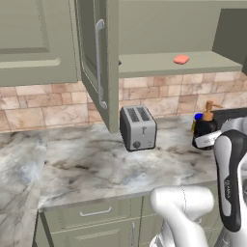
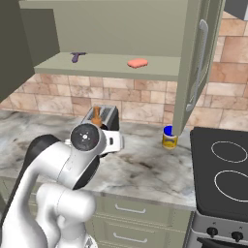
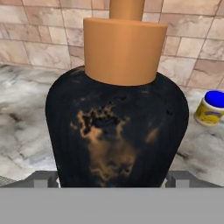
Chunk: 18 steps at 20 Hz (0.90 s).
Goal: Pick the bar soap and soap dispenser from the cabinet and place them on the counter.
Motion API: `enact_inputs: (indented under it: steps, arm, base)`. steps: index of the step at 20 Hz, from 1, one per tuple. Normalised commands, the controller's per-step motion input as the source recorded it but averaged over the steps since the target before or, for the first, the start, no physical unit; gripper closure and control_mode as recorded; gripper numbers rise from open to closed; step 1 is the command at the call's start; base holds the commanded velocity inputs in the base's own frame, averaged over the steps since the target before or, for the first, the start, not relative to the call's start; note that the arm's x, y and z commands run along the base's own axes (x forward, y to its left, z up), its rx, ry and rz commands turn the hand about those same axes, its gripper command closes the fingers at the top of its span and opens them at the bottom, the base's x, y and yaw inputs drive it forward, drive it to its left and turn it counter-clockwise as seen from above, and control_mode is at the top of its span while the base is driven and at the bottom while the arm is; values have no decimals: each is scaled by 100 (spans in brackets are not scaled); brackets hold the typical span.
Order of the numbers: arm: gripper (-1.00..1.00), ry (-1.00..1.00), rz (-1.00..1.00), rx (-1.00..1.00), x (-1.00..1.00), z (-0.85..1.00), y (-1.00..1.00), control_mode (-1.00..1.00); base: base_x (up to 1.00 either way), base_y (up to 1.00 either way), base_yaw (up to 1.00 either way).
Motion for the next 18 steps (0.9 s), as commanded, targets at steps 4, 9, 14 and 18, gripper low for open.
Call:
enact_inputs:
  steps: [4, 9, 14, 18]
  arm:
    - [100, -15, -3, -6, 31, -43, 11, -100]
    - [100, -11, -4, -1, 21, -43, 0, -100]
    - [100, -6, -9, 0, 26, -52, -5, -100]
    - [100, -10, -8, 0, 31, -52, 0, -100]
  base:
    - [0, 0, 0]
    - [0, 0, 0]
    - [0, 0, 0]
    - [0, 0, 0]
